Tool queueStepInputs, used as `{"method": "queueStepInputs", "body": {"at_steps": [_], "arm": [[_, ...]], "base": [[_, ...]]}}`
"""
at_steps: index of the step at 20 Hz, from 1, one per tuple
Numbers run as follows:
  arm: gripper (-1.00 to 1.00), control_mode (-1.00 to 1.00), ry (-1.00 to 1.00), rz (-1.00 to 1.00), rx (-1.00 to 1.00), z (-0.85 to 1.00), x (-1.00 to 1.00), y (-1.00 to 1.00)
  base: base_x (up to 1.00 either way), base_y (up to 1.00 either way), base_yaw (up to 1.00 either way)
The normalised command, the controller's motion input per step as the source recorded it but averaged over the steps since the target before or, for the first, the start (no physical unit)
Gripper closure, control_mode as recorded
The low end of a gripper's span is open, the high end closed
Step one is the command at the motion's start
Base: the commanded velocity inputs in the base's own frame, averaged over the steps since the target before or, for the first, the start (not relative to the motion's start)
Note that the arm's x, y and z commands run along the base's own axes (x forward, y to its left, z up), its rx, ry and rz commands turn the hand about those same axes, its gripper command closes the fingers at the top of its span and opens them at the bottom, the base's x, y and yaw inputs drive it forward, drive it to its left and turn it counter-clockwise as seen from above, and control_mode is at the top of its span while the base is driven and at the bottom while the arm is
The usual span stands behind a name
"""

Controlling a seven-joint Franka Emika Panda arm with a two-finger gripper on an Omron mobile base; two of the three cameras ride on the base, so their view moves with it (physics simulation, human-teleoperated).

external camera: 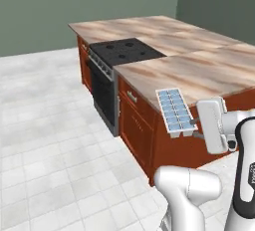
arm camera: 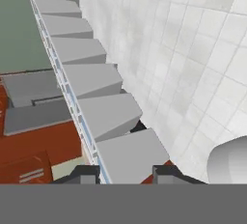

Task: The ice cube tray has been filled with water. Take the tray and place it in the freezer to make ice. Close the freezer door after placing the tray.

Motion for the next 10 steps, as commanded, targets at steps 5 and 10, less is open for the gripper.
{"method": "queueStepInputs", "body": {"at_steps": [5, 10], "arm": [[1.00, 1.00, 0.00, 0.00, 0.00, 0.00, 0.00, 0.00], [1.00, 1.00, 0.00, 0.00, 0.00, 0.00, 0.00, 0.00]], "base": [[0.64, -0.15, 0.53], [0.95, -0.03, 0.37]]}}
